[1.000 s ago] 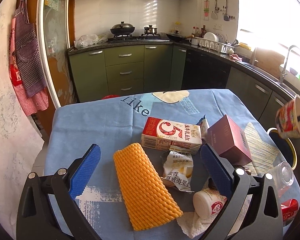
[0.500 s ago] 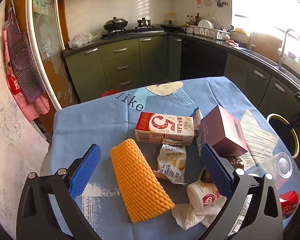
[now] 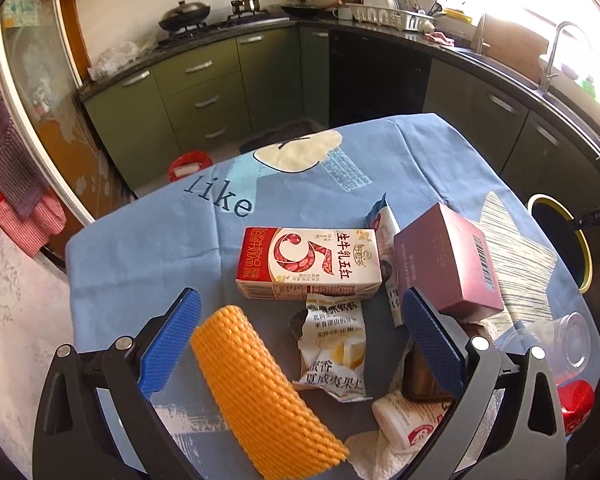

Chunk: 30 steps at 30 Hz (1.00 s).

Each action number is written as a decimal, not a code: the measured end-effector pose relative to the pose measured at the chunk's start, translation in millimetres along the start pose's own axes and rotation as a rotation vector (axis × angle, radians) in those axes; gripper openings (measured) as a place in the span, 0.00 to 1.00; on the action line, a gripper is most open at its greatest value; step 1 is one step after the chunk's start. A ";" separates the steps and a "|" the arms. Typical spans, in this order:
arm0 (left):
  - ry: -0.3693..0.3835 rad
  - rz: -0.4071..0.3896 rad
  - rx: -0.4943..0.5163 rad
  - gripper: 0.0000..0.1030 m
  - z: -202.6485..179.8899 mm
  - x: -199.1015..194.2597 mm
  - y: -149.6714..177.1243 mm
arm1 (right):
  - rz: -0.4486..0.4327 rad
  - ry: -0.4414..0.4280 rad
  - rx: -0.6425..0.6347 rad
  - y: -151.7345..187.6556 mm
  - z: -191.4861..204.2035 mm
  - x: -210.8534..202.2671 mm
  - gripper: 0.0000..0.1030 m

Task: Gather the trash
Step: 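Carry the noodle cup over the yellow bin and open the right gripper, then grasp the orange foam fruit net with the left gripper and lift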

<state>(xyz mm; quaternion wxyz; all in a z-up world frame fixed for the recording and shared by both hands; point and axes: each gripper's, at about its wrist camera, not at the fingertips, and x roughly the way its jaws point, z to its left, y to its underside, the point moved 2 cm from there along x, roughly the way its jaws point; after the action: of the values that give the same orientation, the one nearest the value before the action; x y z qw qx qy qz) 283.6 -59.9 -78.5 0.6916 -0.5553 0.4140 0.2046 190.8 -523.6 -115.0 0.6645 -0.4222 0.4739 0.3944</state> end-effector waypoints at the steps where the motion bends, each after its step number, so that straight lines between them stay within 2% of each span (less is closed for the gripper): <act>1: 0.008 0.016 -0.015 0.96 3.5 2.8 -1.1 | -0.002 -0.003 -0.009 1.4 3.1 -1.1 0.40; 3: 0.019 0.056 -0.070 0.96 12.3 6.2 3.2 | -0.005 -0.005 -0.029 3.1 8.6 -2.7 0.43; 7: -0.028 0.138 -0.173 0.96 28.0 16.2 22.6 | -0.006 -0.011 -0.054 4.5 15.6 -4.0 0.44; 9: -0.027 0.196 -0.241 0.96 37.6 25.4 33.9 | -0.006 -0.008 -0.063 -0.7 20.7 0.0 0.44; 12: 0.011 0.258 -0.326 0.88 49.4 38.2 42.8 | -0.006 -0.016 -0.075 -0.5 25.4 1.4 0.44; 15: 0.000 0.270 -0.359 0.84 57.7 45.2 45.4 | 0.000 -0.019 -0.085 -1.2 28.6 4.5 0.44; 18: -0.002 0.293 -0.388 0.71 63.7 53.9 47.9 | 0.005 -0.016 -0.091 3.5 26.2 5.8 0.44; 20: 0.017 0.309 -0.397 0.55 65.1 58.4 49.4 | 0.004 -0.015 -0.088 4.8 27.7 7.7 0.44; 21: 0.025 0.315 -0.400 0.51 66.1 60.3 50.8 | 0.002 -0.016 -0.085 4.5 26.0 7.6 0.44; 22: 0.036 0.315 -0.403 0.47 67.1 60.6 52.6 | -0.001 -0.016 -0.083 4.7 25.5 7.4 0.44; 24: 0.048 0.307 -0.405 0.32 68.6 55.4 53.2 | -0.005 -0.017 -0.081 6.6 23.6 7.3 0.44; 26: 0.065 0.292 -0.395 0.24 69.1 45.2 53.7 | -0.015 -0.021 -0.079 6.9 22.1 5.4 0.44; 30: 0.081 0.251 -0.319 0.23 60.2 13.3 53.8 | -0.037 -0.039 -0.082 12.3 22.1 0.8 0.44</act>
<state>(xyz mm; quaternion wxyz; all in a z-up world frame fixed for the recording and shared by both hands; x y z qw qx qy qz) 272.0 10.3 -118.9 0.5468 -0.6097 0.4698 0.3295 186.3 -498.7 -113.8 0.6629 -0.4499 0.4365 0.4094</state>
